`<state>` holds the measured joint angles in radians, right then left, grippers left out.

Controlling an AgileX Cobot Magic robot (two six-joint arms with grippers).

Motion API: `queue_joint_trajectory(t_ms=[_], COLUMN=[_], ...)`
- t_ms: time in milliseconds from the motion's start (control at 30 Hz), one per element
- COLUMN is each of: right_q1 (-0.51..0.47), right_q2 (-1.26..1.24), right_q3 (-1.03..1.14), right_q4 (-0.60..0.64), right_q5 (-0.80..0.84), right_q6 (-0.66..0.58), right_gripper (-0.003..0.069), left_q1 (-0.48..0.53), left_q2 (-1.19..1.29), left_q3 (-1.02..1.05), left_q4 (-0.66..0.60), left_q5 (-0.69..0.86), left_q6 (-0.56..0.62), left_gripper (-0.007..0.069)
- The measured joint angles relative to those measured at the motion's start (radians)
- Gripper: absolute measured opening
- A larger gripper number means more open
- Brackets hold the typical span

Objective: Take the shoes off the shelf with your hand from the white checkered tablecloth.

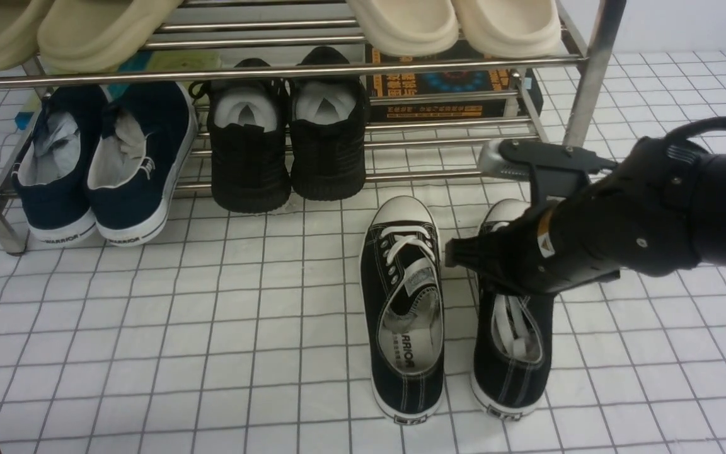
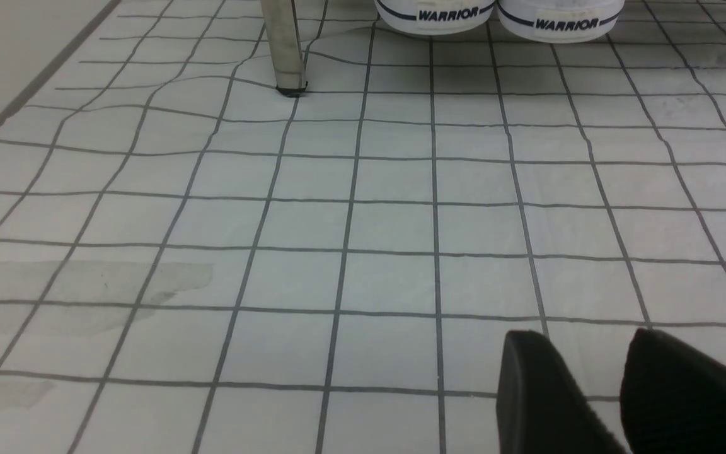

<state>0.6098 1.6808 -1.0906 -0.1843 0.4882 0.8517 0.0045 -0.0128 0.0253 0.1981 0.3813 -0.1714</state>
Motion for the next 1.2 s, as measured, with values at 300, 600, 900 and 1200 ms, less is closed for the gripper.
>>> queue_joint_trajectory(t_ms=[300, 600, 900, 1200], right_q1=[0.003, 0.003, 0.003, 0.003], right_q2=[-0.033, -0.307, -0.764, -1.089], right_q3=[-0.002, -0.002, -0.002, 0.259], right_q4=[0.003, 0.007, 0.015, 0.057], right_q5=[0.037, 0.292, 0.685, 0.394], right_q6=[-0.085, -0.179, -0.376, -0.496], right_gripper=[0.0159, 0.0324, 0.0165, -0.0016], left_q1=[0.0, 0.0, 0.0, 0.0], left_q2=[0.0, 0.0, 0.0, 0.0], left_q3=[0.0, 0.0, 0.0, 0.0], left_q4=[0.0, 0.0, 0.0, 0.0], left_q5=[0.0, 0.0, 0.0, 0.0], left_q6=[0.0, 0.0, 0.0, 0.0], left_gripper=[0.024, 0.024, 0.024, 0.024])
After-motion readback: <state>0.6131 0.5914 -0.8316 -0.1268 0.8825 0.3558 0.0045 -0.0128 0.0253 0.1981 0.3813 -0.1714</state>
